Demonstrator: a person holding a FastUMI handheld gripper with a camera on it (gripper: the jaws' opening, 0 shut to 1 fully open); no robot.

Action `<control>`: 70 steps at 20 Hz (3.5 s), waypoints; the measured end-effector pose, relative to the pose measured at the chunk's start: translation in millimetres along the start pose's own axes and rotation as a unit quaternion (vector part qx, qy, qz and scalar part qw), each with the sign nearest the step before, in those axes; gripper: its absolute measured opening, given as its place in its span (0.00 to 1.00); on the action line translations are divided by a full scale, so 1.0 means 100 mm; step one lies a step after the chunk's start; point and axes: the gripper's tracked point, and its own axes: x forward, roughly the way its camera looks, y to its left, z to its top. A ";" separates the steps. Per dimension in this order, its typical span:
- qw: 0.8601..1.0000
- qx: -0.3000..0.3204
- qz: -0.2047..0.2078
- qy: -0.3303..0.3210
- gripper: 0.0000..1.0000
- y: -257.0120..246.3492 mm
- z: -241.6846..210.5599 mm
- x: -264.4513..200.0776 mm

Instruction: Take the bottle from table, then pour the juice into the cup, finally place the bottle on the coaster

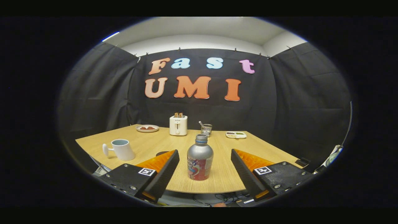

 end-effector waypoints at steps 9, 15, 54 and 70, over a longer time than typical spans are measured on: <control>0.999 -0.006 -0.001 0.034 0.99 0.08 -0.26 0.35; 0.998 0.004 -0.006 0.067 0.99 0.06 -0.54 0.51; 0.983 -0.176 0.036 0.045 0.78 1.01 0.19 0.79; 0.917 -0.389 0.076 0.049 0.78 1.69 -0.01 0.98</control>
